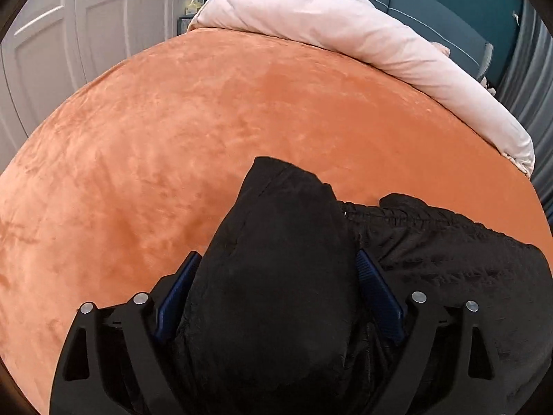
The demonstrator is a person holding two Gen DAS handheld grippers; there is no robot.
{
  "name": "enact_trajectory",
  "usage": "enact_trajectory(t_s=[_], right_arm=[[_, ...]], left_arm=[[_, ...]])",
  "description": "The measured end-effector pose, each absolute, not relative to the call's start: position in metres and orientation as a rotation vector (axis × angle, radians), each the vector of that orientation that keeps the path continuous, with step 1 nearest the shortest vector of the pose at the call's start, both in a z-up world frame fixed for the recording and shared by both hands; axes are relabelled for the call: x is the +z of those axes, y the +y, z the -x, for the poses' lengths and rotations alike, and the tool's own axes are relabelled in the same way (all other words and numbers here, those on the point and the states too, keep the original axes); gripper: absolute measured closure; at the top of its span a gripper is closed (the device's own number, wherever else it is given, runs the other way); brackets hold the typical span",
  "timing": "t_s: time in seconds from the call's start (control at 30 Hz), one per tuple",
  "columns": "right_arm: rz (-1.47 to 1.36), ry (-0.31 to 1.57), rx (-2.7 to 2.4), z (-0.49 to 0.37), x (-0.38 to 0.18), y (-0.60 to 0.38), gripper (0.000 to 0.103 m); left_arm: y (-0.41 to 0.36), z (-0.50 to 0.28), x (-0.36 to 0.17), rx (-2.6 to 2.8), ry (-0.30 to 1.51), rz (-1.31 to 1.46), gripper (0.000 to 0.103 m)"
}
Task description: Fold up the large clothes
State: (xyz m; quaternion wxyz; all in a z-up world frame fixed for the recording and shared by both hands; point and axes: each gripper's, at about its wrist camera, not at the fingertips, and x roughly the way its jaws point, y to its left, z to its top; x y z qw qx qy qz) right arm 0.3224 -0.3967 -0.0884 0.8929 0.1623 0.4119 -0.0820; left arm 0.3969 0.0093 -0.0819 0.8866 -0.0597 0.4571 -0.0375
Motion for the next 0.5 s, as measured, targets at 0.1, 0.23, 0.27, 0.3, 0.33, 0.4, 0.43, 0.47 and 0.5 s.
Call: enact_trajectory(t_s=[0.1,0.23,0.27,0.3,0.33,0.4,0.43,0.47,0.5], right_arm=[[-0.350,0.846,-0.167,-0.323,-0.097,-0.398,0.100],[-0.348,0.864,-0.168,-0.328,-0.097,-0.400,0.100],[-0.342,0.876,-0.173,-0.328,-0.095,-0.399,0.100],[-0.303,0.888,-0.199,-0.328,-0.087,-0.395,0.099],[-0.253,0.888,-0.234,-0.326,-0.078,-0.390,0.096],[-0.183,0.816,-0.221,-0.310,-0.045,-0.368,0.092],[-0.168,0.774,-0.180,-0.300,-0.028,-0.354,0.092],[-0.142,0.725,-0.125,-0.285,-0.004,-0.330,0.092],[-0.139,0.704,-0.095,-0.278,0.005,-0.317,0.092]], left_arm=[[0.003,-0.396,-0.087,-0.062,0.936,0.094,0.013],[-0.004,-0.396,-0.087,-0.046,0.949,0.066,0.012],[-0.005,-0.397,-0.086,-0.042,0.955,0.060,0.012],[-0.004,-0.399,-0.085,-0.037,0.960,0.052,0.012],[-0.004,-0.397,-0.080,-0.022,0.963,0.032,0.015],[-0.009,-0.385,-0.061,0.008,0.960,-0.027,0.021],[-0.012,-0.376,-0.050,0.010,0.951,-0.045,0.021],[-0.016,-0.363,-0.035,-0.003,0.932,-0.058,0.021],[-0.021,-0.352,-0.024,-0.012,0.916,-0.064,0.021]])
